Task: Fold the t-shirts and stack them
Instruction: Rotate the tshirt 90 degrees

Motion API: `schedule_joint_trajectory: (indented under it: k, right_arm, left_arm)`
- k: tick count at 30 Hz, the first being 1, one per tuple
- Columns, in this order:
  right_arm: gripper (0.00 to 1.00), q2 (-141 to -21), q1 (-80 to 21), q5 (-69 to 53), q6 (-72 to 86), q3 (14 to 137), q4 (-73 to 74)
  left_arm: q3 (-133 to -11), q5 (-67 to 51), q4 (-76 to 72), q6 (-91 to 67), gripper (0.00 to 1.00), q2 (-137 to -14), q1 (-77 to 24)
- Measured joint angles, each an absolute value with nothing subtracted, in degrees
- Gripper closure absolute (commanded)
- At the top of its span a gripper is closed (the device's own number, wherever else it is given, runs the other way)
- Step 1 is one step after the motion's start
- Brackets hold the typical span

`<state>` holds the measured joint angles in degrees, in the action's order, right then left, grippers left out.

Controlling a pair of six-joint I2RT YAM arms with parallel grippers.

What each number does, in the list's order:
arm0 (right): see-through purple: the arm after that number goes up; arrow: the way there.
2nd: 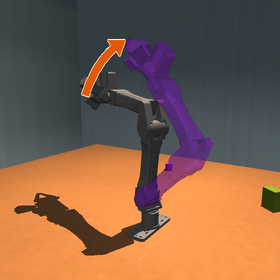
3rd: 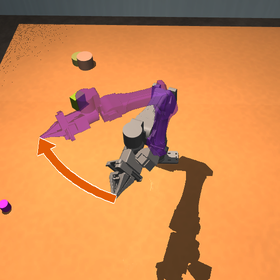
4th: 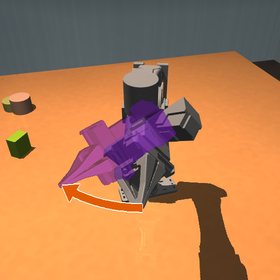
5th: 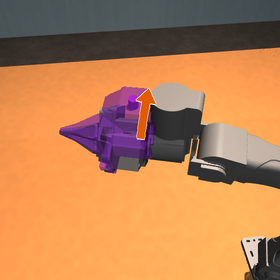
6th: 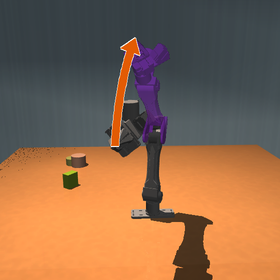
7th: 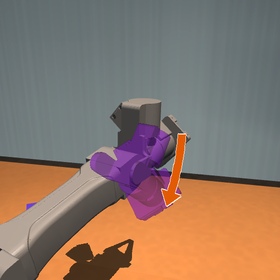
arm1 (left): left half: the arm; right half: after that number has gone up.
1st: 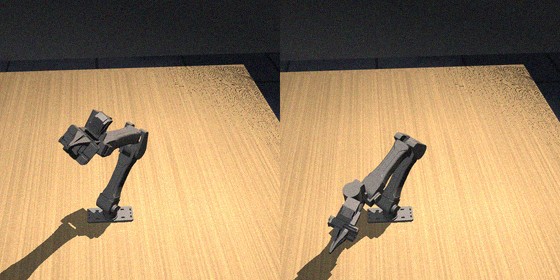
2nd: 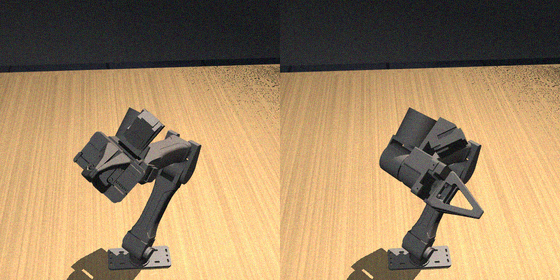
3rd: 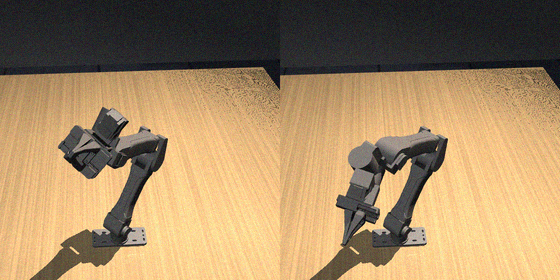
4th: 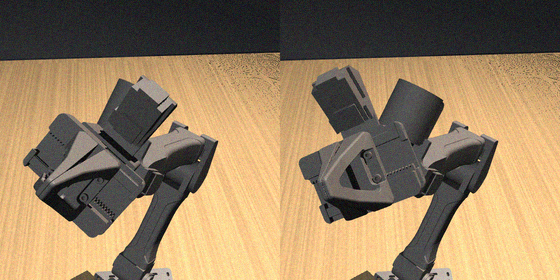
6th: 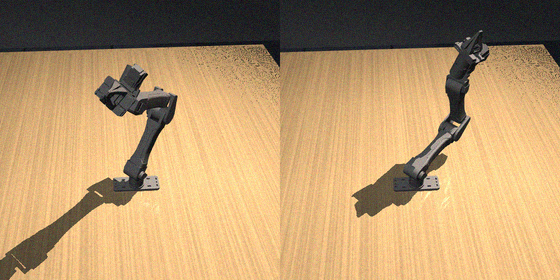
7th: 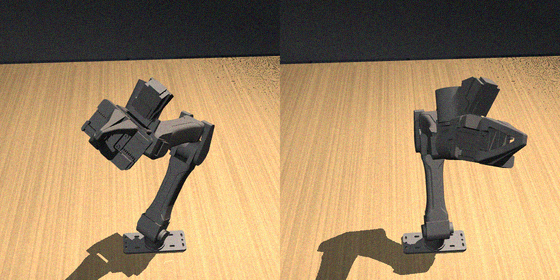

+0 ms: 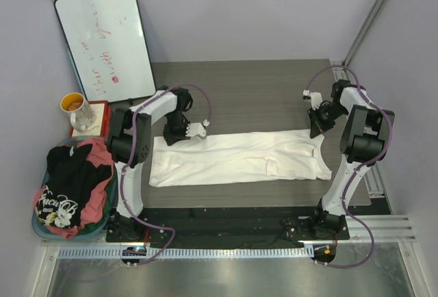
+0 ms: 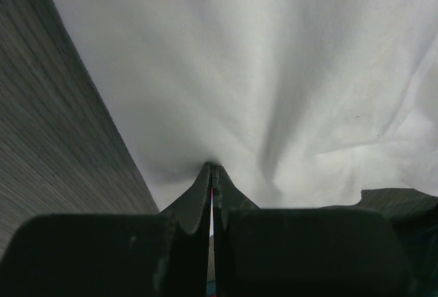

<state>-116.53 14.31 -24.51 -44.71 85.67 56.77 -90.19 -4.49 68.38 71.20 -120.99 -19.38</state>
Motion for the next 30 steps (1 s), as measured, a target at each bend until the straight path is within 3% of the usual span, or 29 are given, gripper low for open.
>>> schedule_joint_trajectory:
  k: [15,16,17,19,20,21,23,25,30]
  right_arm:
    - [0.99,-115.04,13.93,-19.49,-47.88,82.11,50.54]
    - [0.99,-115.02,13.91,-19.46,-47.88,82.06,50.37]
    - [0.99,-115.00,13.87,-19.38,-47.88,82.06,50.13]
    - [0.99,-115.00,13.56,-19.09,-47.86,82.06,49.52]
    - [0.99,-115.00,13.26,-18.76,-47.79,82.06,49.06]
    - [0.99,-115.00,12.95,-18.41,-47.68,82.06,48.45]
    - [0.99,-115.13,12.16,-17.74,-47.35,82.30,47.11]
    - [0.99,-115.94,11.44,-16.99,-46.61,83.55,46.00]
    - [0.99,-122.10,9.47,-14.50,-44.29,92.53,41.15]
  left_arm:
    - [-84.97,-1.34,65.56,70.72,0.97,-118.32,-19.44]
    - [-84.64,-1.02,65.34,70.50,0.93,-118.10,-19.49]
    - [-84.40,-0.73,65.08,70.28,0.79,-117.97,-19.53]
    - [-83.96,-0.36,64.84,69.34,0.64,-117.67,-19.57]
    - [-83.74,-0.30,65.17,68.79,0.47,-117.45,-19.59]
    - [-83.61,-0.27,65.43,68.27,0.40,-117.30,-19.59]
    - [-83.57,-0.32,66.30,67.42,0.14,-116.88,-19.62]
    - [-83.72,-0.86,66.46,66.81,0.01,-116.44,-19.59]
    - [-85.19,-2.04,66.37,66.17,0.00,-115.24,-19.44]
